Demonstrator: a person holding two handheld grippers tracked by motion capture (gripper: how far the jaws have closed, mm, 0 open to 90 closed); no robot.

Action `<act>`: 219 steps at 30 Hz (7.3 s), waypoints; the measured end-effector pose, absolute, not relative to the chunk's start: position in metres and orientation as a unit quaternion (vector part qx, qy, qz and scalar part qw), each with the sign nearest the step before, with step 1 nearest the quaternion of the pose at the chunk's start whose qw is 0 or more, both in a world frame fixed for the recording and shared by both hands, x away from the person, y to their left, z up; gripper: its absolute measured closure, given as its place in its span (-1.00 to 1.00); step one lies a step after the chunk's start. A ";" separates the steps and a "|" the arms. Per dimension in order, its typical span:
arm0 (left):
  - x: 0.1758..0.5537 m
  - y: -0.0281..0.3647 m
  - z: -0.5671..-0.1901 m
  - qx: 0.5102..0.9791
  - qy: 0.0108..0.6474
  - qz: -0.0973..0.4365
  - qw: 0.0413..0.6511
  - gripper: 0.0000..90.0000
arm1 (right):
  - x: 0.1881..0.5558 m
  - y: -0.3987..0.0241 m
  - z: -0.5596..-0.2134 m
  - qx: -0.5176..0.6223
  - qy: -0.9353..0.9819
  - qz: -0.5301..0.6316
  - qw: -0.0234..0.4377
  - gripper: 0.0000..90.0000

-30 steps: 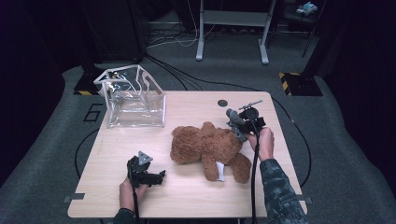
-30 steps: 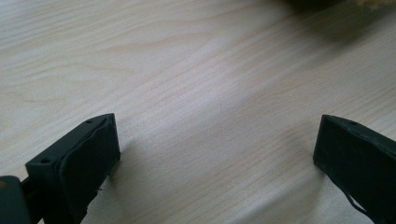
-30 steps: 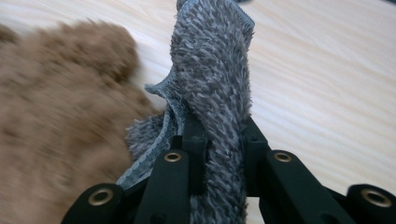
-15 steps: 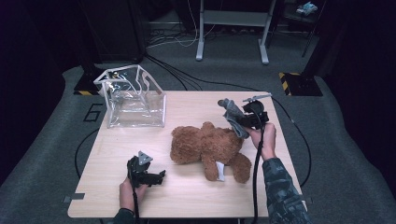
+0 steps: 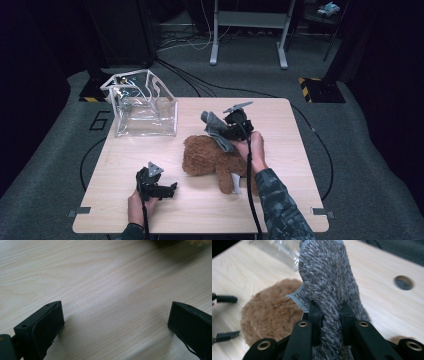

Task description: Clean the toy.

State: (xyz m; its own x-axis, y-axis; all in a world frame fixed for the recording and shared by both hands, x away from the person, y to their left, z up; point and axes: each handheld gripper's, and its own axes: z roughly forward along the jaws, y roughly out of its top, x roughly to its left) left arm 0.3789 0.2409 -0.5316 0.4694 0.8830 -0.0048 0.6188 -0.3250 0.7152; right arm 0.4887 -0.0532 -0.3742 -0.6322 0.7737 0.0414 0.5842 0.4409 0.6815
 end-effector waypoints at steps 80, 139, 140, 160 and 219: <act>0.379 0.242 -0.531 0.792 0.471 0.201 0.331 -1.00 | 0.442 -0.085 -0.401 0.419 0.831 0.332 0.155 0.70; 0.379 0.242 -0.531 0.792 0.472 0.201 0.331 -1.00 | 0.441 -0.069 -0.411 0.422 0.824 0.346 0.154 0.70; 0.379 0.242 -0.531 0.792 0.472 0.201 0.331 -1.00 | 0.441 -0.070 -0.410 0.421 0.825 0.343 0.156 0.70; 0.379 0.242 -0.531 0.792 0.472 0.201 0.331 -1.00 | 0.435 -0.141 -0.402 0.481 0.792 0.327 0.187 0.70; 0.379 0.242 -0.531 0.792 0.472 0.201 0.331 -1.00 | 0.402 -0.138 -0.433 0.478 0.806 0.311 0.160 0.70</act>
